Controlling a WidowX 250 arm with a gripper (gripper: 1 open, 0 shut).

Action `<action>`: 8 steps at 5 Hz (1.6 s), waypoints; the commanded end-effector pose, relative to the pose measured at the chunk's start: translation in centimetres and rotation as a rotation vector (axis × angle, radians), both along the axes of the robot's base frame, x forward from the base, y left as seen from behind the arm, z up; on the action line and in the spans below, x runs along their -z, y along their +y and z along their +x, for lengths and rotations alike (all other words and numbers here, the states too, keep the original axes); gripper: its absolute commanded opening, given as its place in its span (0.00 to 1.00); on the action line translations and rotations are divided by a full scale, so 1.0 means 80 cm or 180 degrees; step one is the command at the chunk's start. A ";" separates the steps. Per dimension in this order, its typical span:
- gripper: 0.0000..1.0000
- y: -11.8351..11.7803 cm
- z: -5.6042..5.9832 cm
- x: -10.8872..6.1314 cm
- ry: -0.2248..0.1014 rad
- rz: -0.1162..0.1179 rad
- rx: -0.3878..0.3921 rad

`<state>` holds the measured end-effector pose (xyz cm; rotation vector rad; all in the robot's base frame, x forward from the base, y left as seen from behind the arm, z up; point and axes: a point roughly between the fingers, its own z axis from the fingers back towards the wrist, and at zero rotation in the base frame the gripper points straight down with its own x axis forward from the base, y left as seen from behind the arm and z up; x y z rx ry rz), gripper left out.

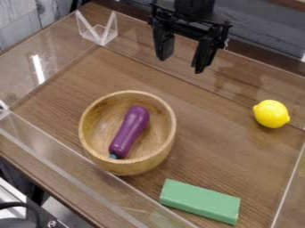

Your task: Remove the purple eggplant from inside the brown bowl and put it on the table

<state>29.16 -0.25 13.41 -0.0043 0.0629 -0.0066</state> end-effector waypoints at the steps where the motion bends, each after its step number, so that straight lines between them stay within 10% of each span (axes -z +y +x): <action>1: 1.00 0.005 -0.012 0.010 0.0078 -0.0002 0.0012; 4: 1.00 0.035 -0.073 0.043 0.0192 0.0030 0.0093; 8: 1.00 0.052 -0.096 0.067 0.0239 0.0044 0.0071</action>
